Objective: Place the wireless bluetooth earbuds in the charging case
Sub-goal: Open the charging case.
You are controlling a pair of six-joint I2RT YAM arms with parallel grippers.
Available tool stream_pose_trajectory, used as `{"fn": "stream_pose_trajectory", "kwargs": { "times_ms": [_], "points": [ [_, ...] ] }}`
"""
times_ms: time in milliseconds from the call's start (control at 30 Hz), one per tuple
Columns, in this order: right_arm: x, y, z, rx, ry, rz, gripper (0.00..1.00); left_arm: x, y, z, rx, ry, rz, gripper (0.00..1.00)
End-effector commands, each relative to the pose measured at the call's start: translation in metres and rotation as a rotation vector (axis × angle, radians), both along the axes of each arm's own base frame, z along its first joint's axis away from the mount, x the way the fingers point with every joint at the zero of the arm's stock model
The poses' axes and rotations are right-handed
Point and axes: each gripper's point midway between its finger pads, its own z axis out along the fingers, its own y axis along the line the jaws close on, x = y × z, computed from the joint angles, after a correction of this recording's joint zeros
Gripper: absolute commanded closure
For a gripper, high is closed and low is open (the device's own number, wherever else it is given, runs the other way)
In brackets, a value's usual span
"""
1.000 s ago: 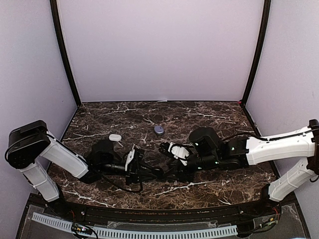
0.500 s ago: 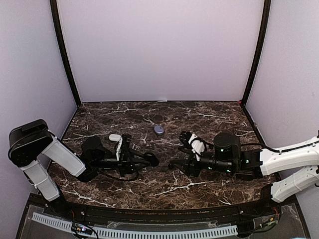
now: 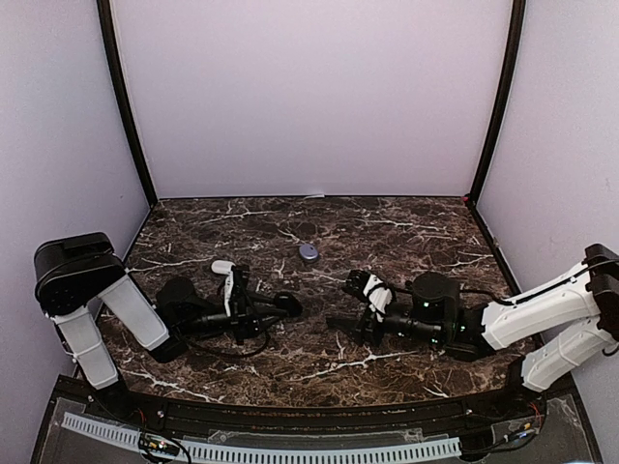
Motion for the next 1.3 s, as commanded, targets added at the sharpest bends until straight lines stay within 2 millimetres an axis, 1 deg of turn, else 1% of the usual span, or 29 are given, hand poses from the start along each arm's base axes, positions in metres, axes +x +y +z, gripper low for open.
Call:
{"fn": "stream_pose_trajectory", "kwargs": {
  "times_ms": [0,100,167,333,467,567,700,933,1067,1100,1133,1267],
  "points": [
    [-0.008,0.002,0.006,0.089,-0.056,0.06,0.29,-0.004,0.009,0.005,-0.059,-0.085,0.019,0.78],
    [-0.01,0.005,-0.006,0.063,-0.054,0.085,0.29,-0.006,0.004,-0.002,-0.035,-0.08,-0.019,0.78],
    [-0.011,0.009,-0.007,0.06,-0.05,0.099,0.3,-0.007,0.003,-0.004,-0.036,-0.066,-0.026,0.78],
    [-0.019,0.012,-0.009,0.06,-0.035,0.158,0.31,-0.009,0.009,0.005,-0.081,-0.1,-0.007,0.78],
    [-0.027,0.017,-0.01,0.065,-0.016,0.226,0.32,-0.012,0.006,0.006,-0.086,-0.096,-0.037,0.78],
    [-0.034,0.025,-0.018,0.036,0.012,0.286,0.32,-0.014,0.006,0.007,-0.086,-0.106,-0.052,0.78],
    [-0.033,0.031,-0.026,0.006,0.036,0.301,0.32,-0.018,0.004,0.007,-0.083,-0.113,-0.078,0.78],
    [-0.032,0.042,-0.033,-0.012,0.077,0.321,0.33,-0.03,-0.006,0.001,-0.07,-0.082,-0.189,0.81],
    [-0.029,0.048,-0.033,-0.017,0.096,0.315,0.33,-0.033,-0.009,0.0,-0.067,-0.086,-0.211,0.81],
    [-0.028,0.048,-0.039,-0.029,0.112,0.316,0.33,-0.034,-0.009,0.0,-0.066,-0.087,-0.213,0.81],
    [-0.028,0.049,-0.042,-0.032,0.122,0.315,0.33,-0.034,-0.009,-0.001,-0.064,-0.088,-0.214,0.81],
    [-0.026,0.053,-0.045,-0.027,0.156,0.31,0.33,-0.036,-0.011,-0.003,-0.055,-0.096,-0.224,0.81]
  ]
}}
